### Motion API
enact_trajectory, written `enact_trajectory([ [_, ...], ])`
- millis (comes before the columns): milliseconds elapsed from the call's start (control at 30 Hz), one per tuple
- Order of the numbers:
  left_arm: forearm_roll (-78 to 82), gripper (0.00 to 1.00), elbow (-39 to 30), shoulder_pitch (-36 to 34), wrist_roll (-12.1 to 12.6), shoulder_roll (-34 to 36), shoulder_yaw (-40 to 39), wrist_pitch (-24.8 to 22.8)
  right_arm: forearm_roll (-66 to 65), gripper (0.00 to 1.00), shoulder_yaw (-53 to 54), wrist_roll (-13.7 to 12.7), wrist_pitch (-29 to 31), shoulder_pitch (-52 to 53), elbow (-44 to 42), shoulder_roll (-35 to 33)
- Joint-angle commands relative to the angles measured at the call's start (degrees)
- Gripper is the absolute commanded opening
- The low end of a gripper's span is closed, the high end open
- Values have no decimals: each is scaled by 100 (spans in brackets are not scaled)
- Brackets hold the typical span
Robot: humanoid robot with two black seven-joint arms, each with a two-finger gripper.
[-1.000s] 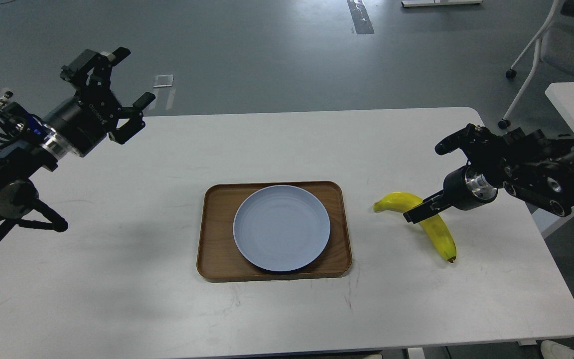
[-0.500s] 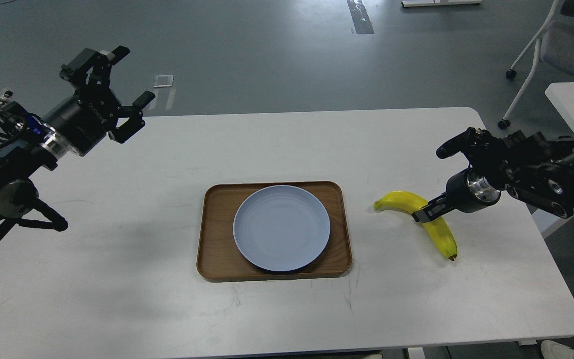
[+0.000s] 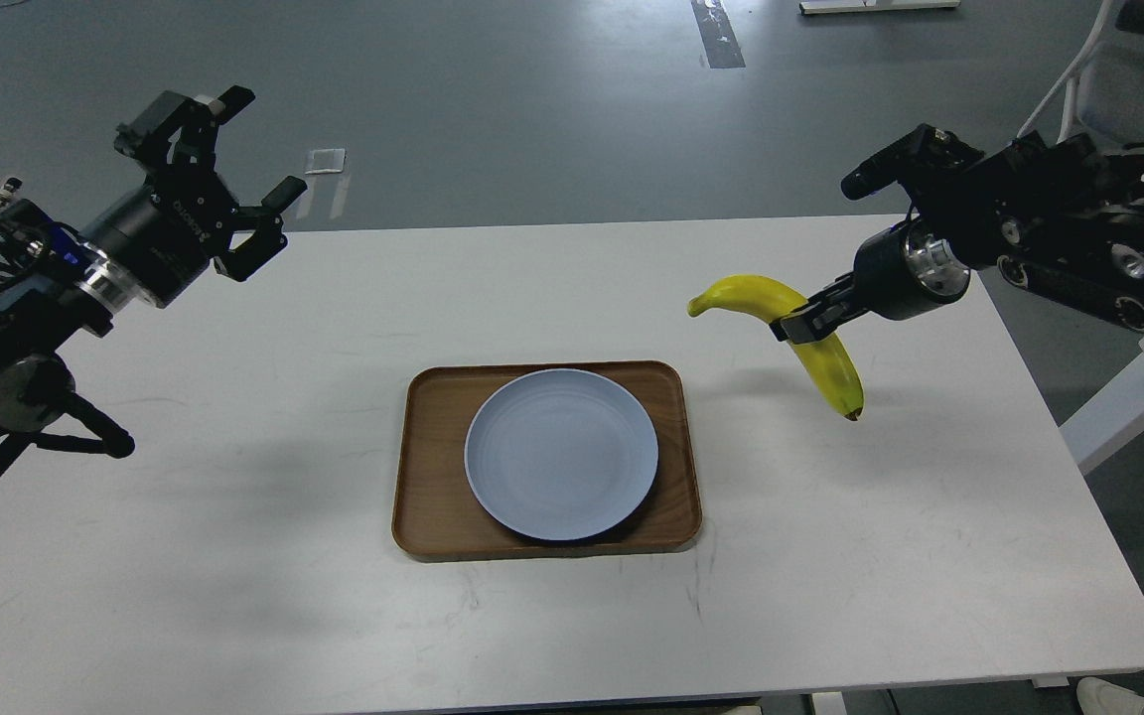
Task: Place banana on plate with both arms
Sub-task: 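Lift the banana with the right gripper and carry it over the plate, then lower the banana onto the blue plate and open the right gripper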
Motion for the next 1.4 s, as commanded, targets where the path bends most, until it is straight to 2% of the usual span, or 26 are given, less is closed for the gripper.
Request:
enact_trajectory([
  [0,0,98,2,-9,0,11,-68,0,335,5,-43,-1,70,41,-95,626],
  [167,-9,98,-7,-9,0,72,-77,0,747,5,-139,-1,87,-55,-446,1496],
  [367,-9,98,-24,0,0,98,-86,0,1162,6,-403,-1,88,-231,-649,2077],
  [733,-9,98,-33,0,0,107,-77,0,1363,9,-403,-1,53,-539,-1053,2324],
  [900,0,98,-33,9,0,107,-77,0,1495,20,-386,-1,17,-636,-1255,2324],
  [933,0,98,-33,9,0,107,-77,0,1565,27,-394,-1,17,-653,-1255,2324],
  [1033,0,98,-33,9,0,116,-77,0,1610,38,-394,-1,26,-715,-1255,2324],
  [1133,-9,98,-33,9,0,160,-77,0,1619,43,-394,-1,35,-723,-1255,2324],
  [1167,-9,98,-33,18,0,177,-77,0,1619,48,-386,-1,26,-724,-1255,2324],
  [1200,-9,98,-33,18,0,195,-77,0,1627,59,-368,-1,26,-724,-1255,2324],
  [1300,-9,98,-33,18,0,195,-77,0,1627,72,-324,-1,26,-724,-1255,2324],
  [1333,-9,98,-33,18,0,195,-77,0,1636,82,-289,-1,35,-724,-1255,2324],
  [1367,-9,98,-33,18,0,195,-77,0,1636,85,-280,-1,35,-715,-1255,2324],
])
